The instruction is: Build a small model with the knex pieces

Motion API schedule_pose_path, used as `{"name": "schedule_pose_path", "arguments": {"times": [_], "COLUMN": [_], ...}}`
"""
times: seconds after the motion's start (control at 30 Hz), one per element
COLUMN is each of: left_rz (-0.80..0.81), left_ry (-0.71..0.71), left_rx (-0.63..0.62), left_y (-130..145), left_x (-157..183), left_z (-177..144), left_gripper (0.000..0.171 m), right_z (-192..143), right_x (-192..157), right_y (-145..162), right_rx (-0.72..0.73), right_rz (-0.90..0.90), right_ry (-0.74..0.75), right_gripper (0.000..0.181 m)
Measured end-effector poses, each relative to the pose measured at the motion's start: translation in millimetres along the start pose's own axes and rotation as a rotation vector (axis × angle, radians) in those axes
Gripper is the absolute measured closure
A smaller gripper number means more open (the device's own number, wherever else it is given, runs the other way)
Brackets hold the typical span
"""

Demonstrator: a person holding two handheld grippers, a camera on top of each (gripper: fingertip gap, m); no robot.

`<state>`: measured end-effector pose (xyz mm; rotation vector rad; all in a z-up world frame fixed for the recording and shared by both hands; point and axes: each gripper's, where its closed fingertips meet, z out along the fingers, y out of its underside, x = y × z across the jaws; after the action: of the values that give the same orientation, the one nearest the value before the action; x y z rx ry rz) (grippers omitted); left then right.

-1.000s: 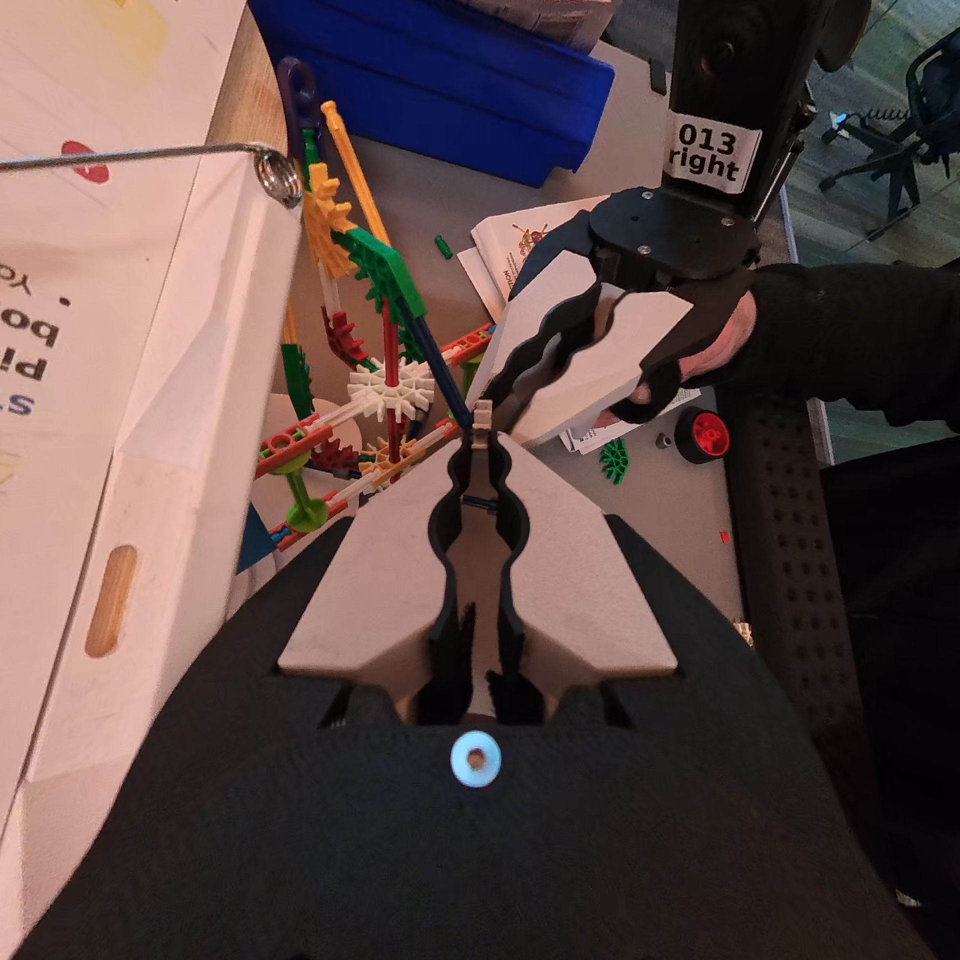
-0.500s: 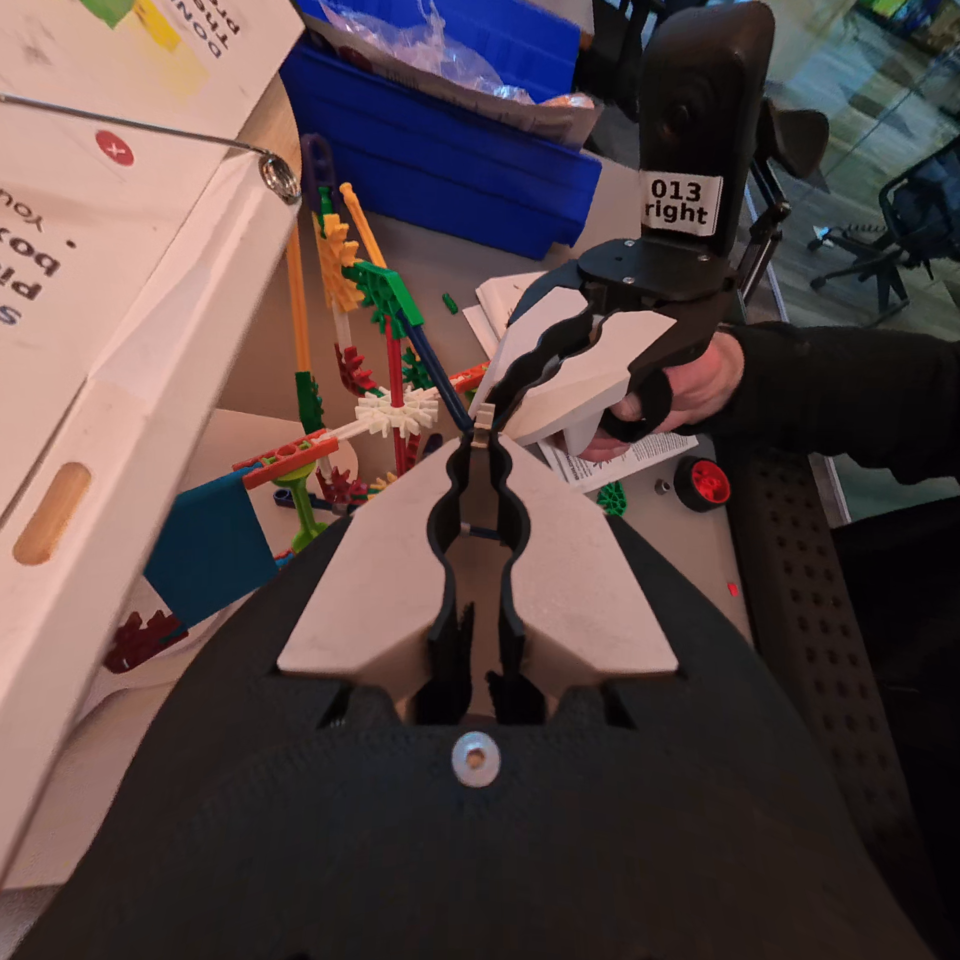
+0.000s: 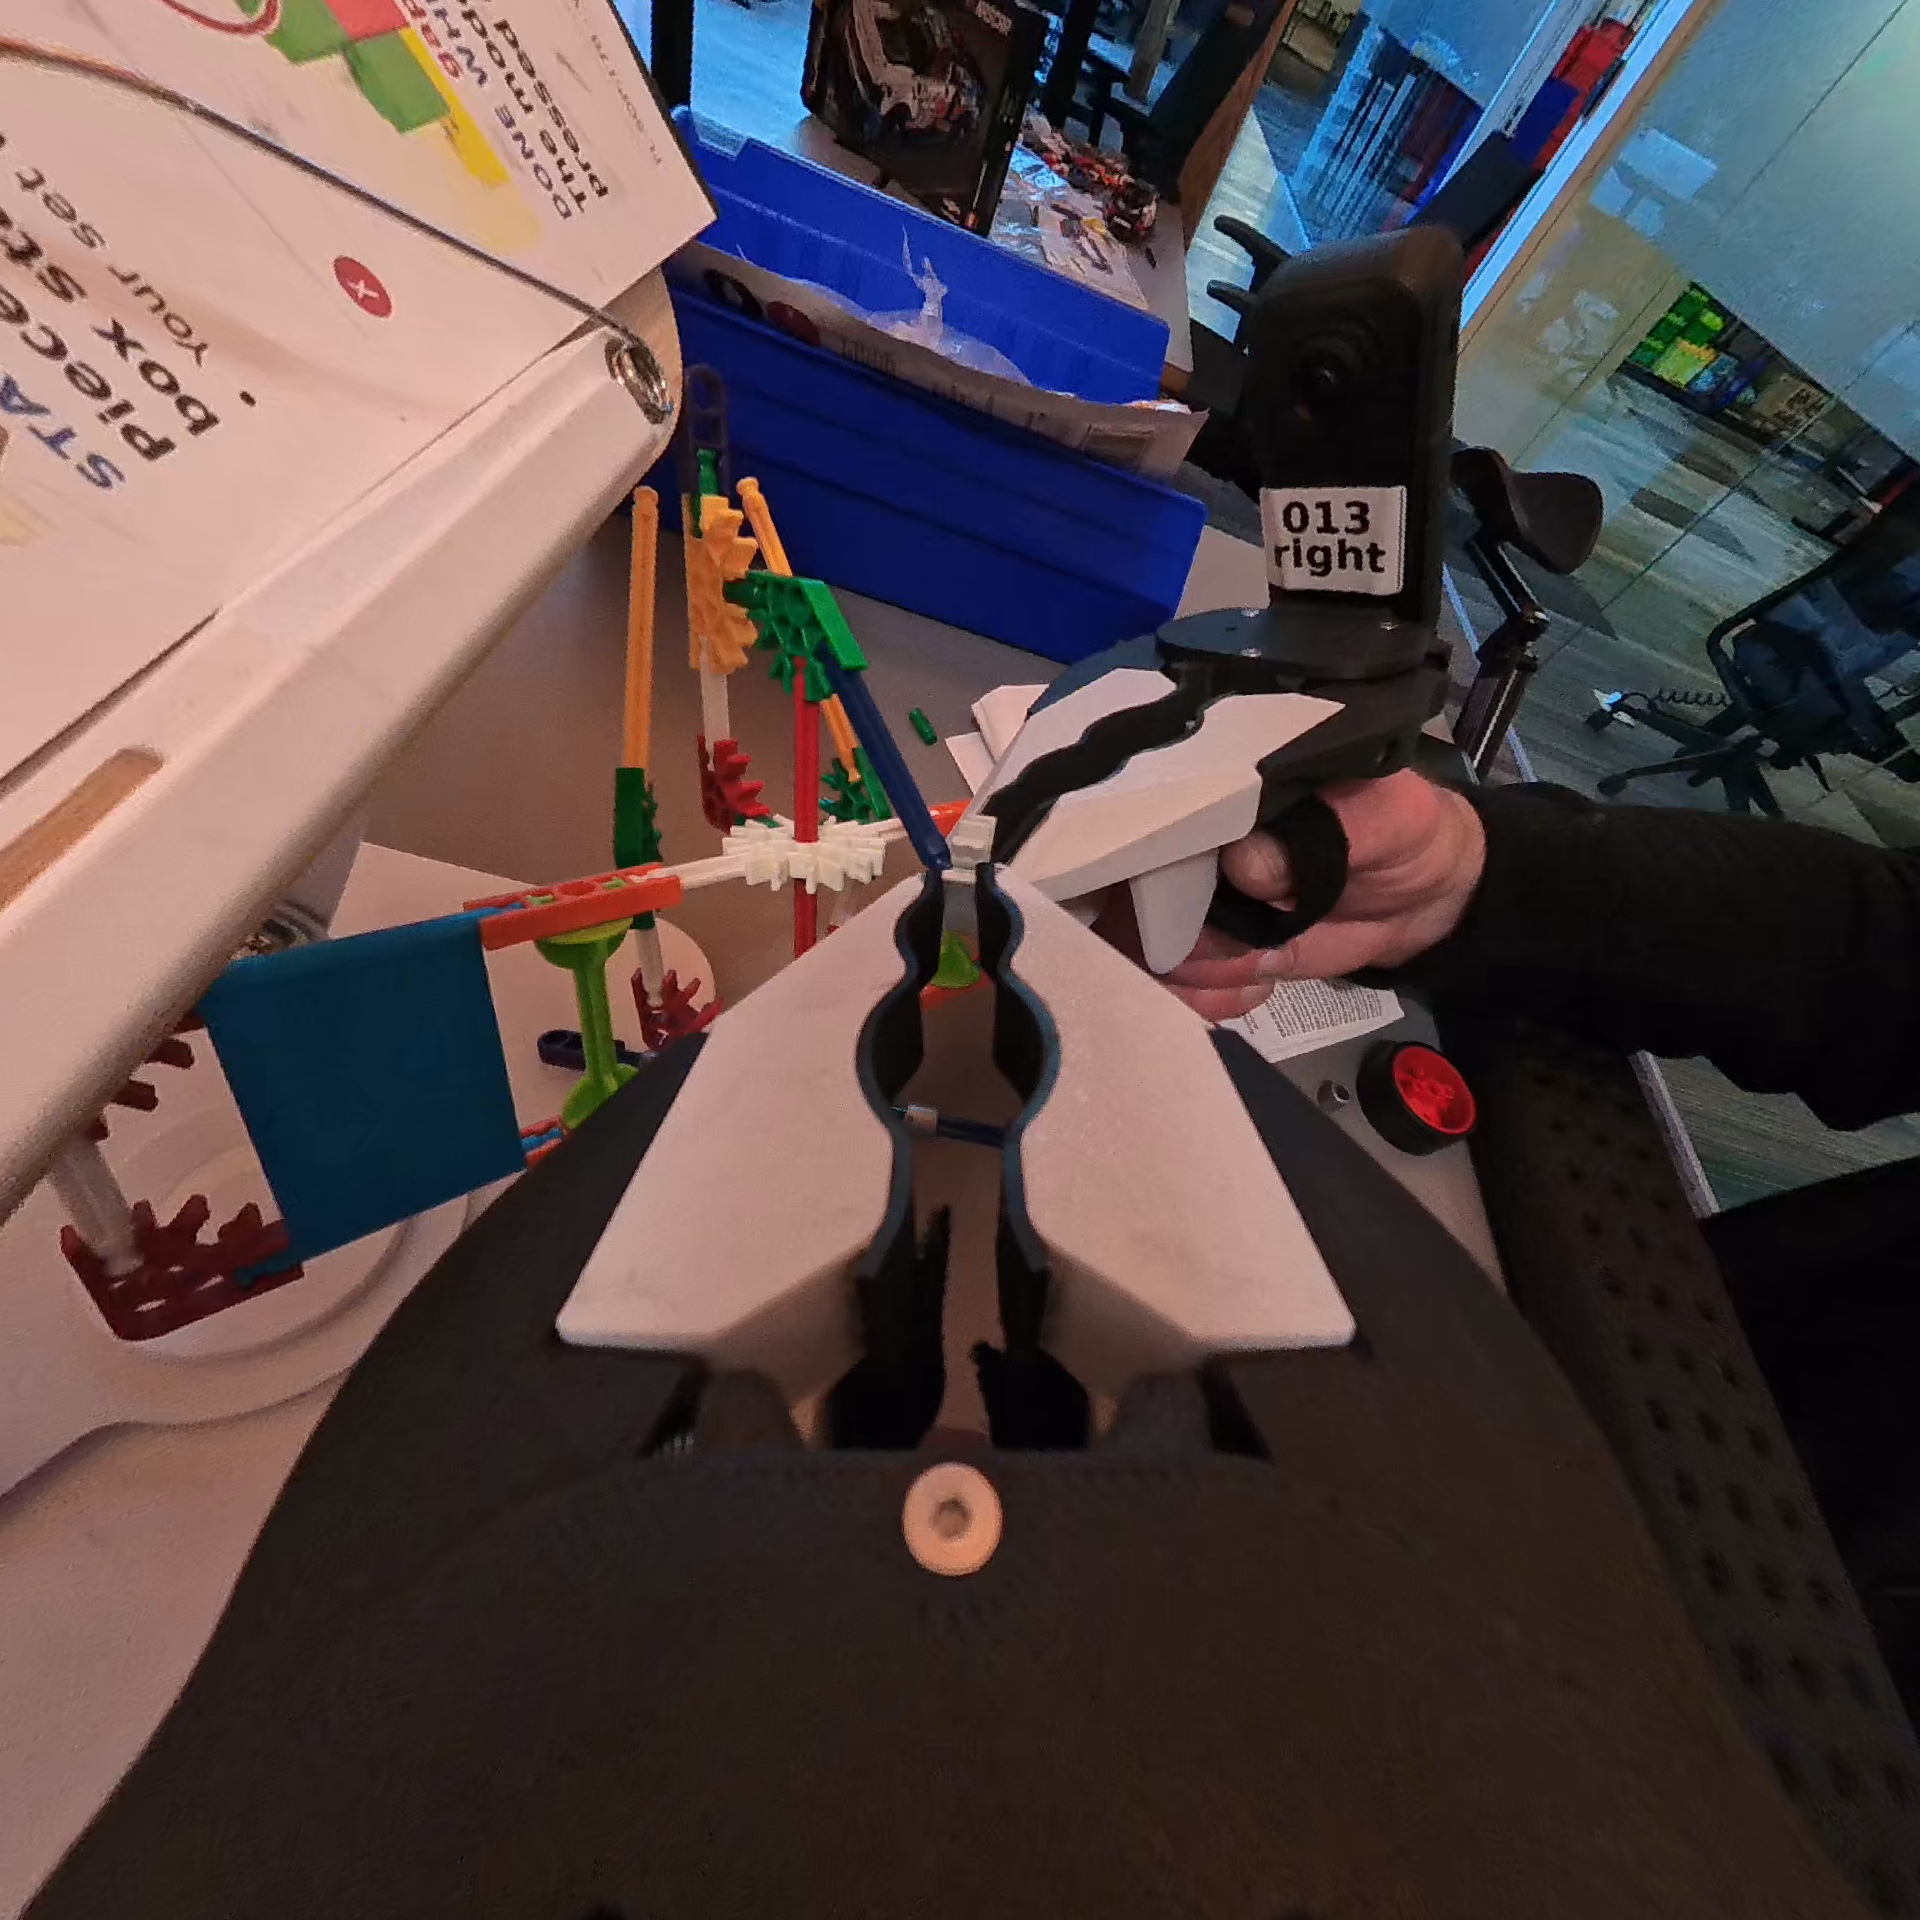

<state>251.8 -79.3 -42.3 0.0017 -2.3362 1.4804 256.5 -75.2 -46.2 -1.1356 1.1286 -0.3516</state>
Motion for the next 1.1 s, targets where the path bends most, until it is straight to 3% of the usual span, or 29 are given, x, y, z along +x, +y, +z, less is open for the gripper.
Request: {"name": "schedule_pose_path", "arguments": {"times": [0.37, 0.73, 1.1], "left_rz": [-0.065, -0.134, -0.160], "left_ry": [0.047, 0.097, 0.096], "left_rx": [-0.062, -0.161, -0.159], "left_y": [3, 6, 6], "left_x": [0, -9, -14], "left_z": [-4, 0, 2], "left_gripper": [0.168, 0.168, 0.168], "right_z": [1, -1, 4], "right_x": [-2, 4, 12], "right_y": [6, 0, -7], "right_rx": [-0.016, 0.029, 0.082], "right_rz": [0.009, 0.051, 0.099], "right_ry": [-0.021, -0.037, -0.026], "right_gripper": [0.165, 0.176, 0.177]}}
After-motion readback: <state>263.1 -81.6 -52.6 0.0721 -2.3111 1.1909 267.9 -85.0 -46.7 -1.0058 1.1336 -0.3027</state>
